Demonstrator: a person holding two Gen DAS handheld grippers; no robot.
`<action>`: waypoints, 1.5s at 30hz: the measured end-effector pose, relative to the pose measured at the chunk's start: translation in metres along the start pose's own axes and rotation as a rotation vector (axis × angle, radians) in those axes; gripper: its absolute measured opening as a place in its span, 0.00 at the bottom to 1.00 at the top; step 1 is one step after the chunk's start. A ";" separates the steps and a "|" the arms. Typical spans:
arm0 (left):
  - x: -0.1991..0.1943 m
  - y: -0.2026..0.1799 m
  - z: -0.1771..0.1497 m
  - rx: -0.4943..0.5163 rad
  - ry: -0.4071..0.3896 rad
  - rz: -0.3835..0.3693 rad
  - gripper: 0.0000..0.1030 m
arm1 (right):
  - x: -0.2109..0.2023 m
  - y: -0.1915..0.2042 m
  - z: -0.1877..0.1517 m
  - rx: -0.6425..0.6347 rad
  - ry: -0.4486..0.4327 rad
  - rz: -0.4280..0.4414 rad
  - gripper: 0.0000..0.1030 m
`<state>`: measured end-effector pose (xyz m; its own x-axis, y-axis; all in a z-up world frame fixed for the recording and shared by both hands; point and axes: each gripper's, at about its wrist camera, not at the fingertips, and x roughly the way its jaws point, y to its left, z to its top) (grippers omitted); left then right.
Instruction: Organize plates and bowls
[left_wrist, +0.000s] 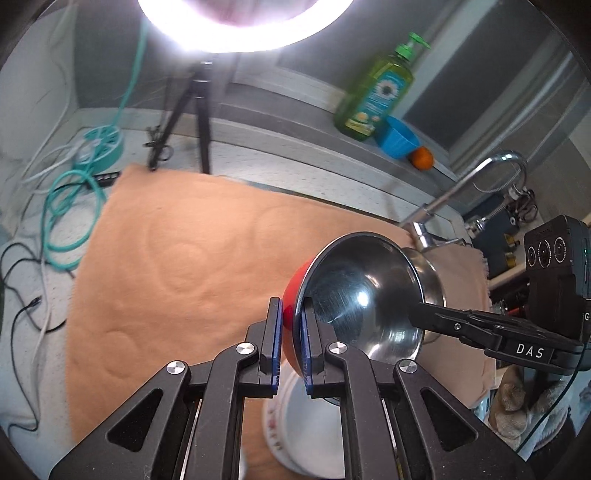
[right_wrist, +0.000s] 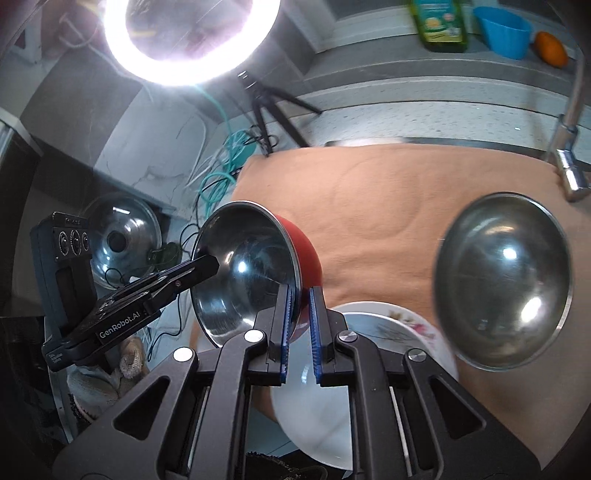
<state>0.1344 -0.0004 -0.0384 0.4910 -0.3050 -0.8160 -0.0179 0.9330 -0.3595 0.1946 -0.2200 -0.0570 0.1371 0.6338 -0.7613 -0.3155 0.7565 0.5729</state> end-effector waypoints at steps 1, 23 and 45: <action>0.003 -0.006 0.001 0.011 0.003 -0.003 0.07 | -0.006 -0.008 -0.001 0.010 -0.007 -0.005 0.09; 0.095 -0.126 0.016 0.159 0.108 -0.029 0.08 | -0.073 -0.134 0.008 0.131 -0.068 -0.164 0.09; 0.147 -0.142 0.001 0.226 0.222 0.083 0.07 | -0.036 -0.168 0.012 0.077 0.035 -0.276 0.09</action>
<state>0.2095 -0.1774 -0.1070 0.2938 -0.2372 -0.9260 0.1565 0.9676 -0.1983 0.2542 -0.3677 -0.1222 0.1752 0.3973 -0.9008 -0.1984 0.9104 0.3630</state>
